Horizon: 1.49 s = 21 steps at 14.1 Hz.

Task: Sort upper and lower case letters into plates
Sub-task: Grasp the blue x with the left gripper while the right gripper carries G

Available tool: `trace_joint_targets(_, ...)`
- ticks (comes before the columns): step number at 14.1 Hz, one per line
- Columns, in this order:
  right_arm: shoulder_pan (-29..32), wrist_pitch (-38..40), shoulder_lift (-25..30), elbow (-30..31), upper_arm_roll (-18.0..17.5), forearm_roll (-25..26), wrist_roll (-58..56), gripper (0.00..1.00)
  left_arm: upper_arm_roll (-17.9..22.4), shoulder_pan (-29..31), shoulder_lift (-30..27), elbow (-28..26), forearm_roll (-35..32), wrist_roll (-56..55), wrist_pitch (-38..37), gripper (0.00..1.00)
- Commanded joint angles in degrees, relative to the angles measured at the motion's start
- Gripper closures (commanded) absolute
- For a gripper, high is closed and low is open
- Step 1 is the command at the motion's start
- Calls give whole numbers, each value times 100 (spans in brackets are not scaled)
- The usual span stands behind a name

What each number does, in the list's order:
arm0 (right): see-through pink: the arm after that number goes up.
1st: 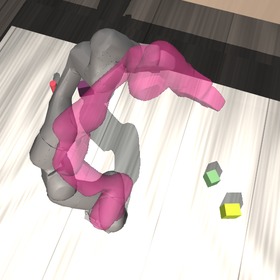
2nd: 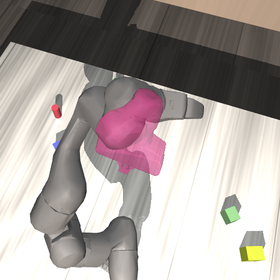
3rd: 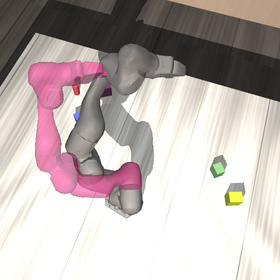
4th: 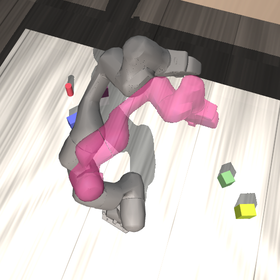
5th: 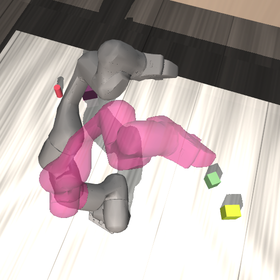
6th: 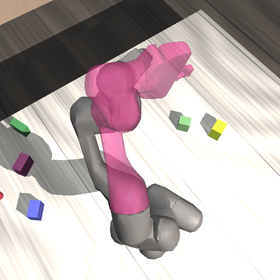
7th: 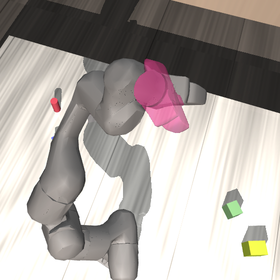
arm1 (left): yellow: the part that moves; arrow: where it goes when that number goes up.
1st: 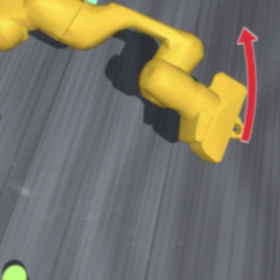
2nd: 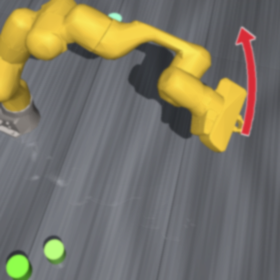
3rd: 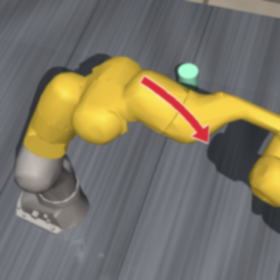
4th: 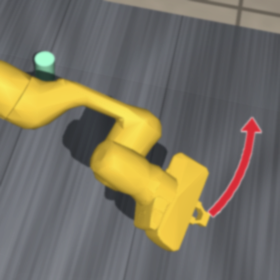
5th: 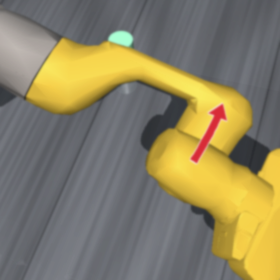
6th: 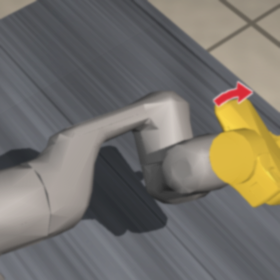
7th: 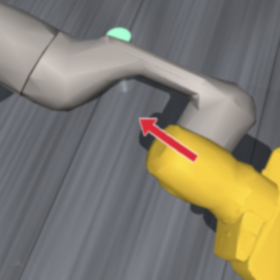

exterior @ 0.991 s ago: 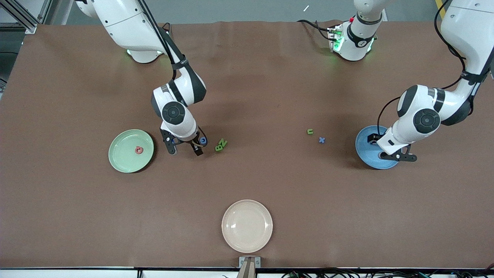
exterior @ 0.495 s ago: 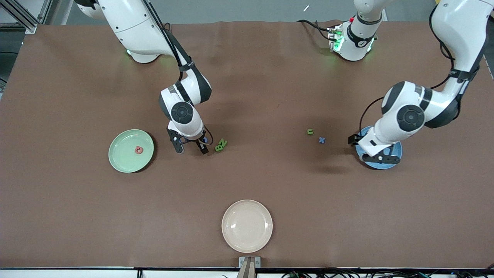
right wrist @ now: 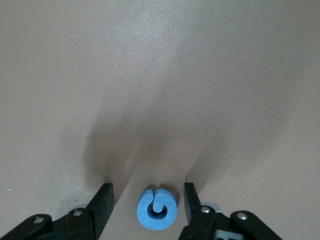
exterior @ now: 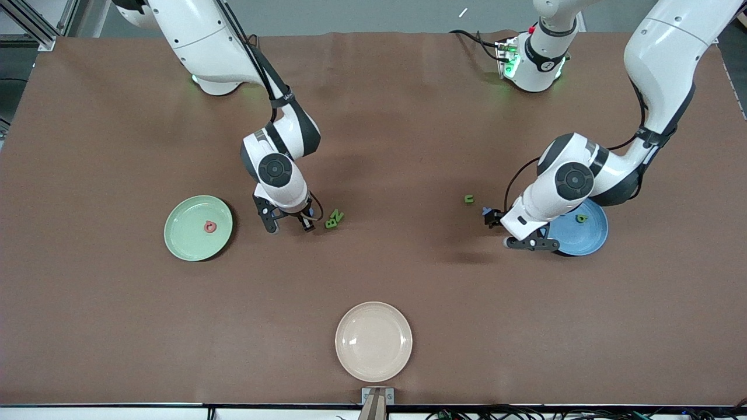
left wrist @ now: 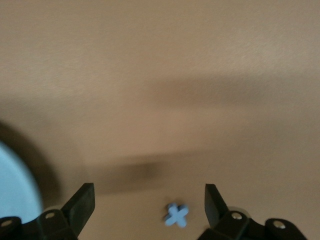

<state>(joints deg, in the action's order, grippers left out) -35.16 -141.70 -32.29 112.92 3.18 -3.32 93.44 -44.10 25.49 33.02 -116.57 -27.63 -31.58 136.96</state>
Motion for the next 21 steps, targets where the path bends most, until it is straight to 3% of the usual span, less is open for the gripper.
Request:
trace_joint_targets(1, -44, 2, -32, 28, 7, -2, 105, 61, -2, -27, 310, 91, -470, -418, 199, 5)
trace_joint_targets(3, -44, 2, -49, 28, 7, -2, 105, 69, -2, -18, 398, 47, -726, -568, 225, 9)
trace_joint_targets(6, -70, 19, -67, 28, 7, 7, 96, 94, -2, -35, 407, -93, -832, -630, 225, 17)
trace_joint_targets(7, -70, 45, -58, 28, 7, 7, 78, 99, -2, -61, 407, -120, -832, -639, 225, 19)
trace_joint_targets(11, 0, 220, -6, 2, 16, 16, -9, 100, -2, -97, 346, -339, -832, -639, 208, 21)
trace_joint_targets(14, 105, 1116, 170, -200, 51, 33, -719, 100, -2, -88, 302, -436, -858, -727, 182, 22)
trace_joint_targets(19, 518, 1723, 723, 1, 95, 147, -1651, 100, -11, -79, 126, -586, -876, -736, 41, 29)
trace_joint_targets(21, 659, 1759, 986, 177, 112, 453, -1863, 100, -19, -79, 91, -586, -876, -736, -108, 31)
